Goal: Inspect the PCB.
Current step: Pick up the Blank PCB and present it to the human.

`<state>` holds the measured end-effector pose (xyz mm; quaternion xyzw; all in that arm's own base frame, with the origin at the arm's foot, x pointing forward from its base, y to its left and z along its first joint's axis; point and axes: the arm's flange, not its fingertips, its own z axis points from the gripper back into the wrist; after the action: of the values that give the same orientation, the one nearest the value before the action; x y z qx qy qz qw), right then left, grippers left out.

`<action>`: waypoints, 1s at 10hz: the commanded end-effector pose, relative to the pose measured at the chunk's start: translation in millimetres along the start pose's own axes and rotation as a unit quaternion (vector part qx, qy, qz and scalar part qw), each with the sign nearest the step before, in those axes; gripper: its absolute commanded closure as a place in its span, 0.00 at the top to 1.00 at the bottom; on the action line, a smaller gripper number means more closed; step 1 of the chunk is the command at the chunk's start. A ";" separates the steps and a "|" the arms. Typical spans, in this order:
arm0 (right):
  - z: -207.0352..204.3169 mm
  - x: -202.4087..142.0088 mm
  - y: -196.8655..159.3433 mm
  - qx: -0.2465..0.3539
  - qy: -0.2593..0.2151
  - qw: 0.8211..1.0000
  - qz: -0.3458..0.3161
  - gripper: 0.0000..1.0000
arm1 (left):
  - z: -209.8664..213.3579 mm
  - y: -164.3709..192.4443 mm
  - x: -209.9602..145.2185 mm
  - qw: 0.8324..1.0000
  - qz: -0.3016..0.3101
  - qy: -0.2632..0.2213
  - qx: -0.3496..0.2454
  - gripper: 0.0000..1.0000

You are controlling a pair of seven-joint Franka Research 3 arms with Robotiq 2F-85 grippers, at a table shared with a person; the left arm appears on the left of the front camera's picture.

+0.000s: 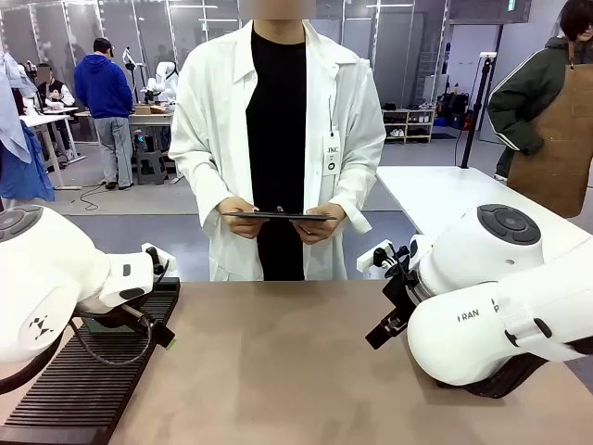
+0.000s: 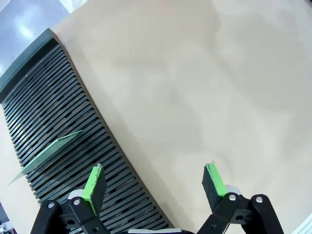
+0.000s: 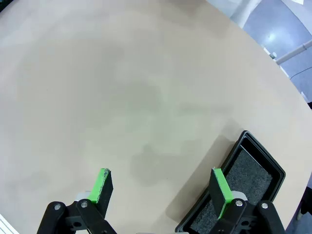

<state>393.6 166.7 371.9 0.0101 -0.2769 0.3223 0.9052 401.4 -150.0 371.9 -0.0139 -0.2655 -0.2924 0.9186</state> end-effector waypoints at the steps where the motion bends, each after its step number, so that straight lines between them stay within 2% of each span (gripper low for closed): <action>1: 0.0 0.0 0.0 0.000 0.000 1.000 -0.001 1.00 | 0.0 0.1 0.0 1.000 0.000 0.000 0.000 1.00; 5: 0.0 0.0 0.0 0.000 0.000 1.000 0.000 1.00 | 0.0 0.0 0.0 1.000 0.000 0.000 0.000 1.00; 7: 25.0 23.0 -12.3 0.034 -0.023 0.999 -0.016 1.00 | 31.2 14.7 24.4 0.998 -0.002 0.002 -0.056 1.00; 9: 50.2 32.1 -35.0 0.073 -0.001 0.997 -0.035 1.00 | 59.5 34.4 25.9 0.995 0.032 0.006 -0.095 1.00; 10: 64.6 32.1 -50.3 0.126 0.003 0.990 -0.066 1.00 | 74.3 45.4 21.5 0.989 0.050 0.004 -0.139 1.00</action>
<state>405.1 161.0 437.2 0.0945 -0.2606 0.2959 0.9141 404.5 -135.6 441.3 -0.1161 -0.2401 -0.2855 0.9205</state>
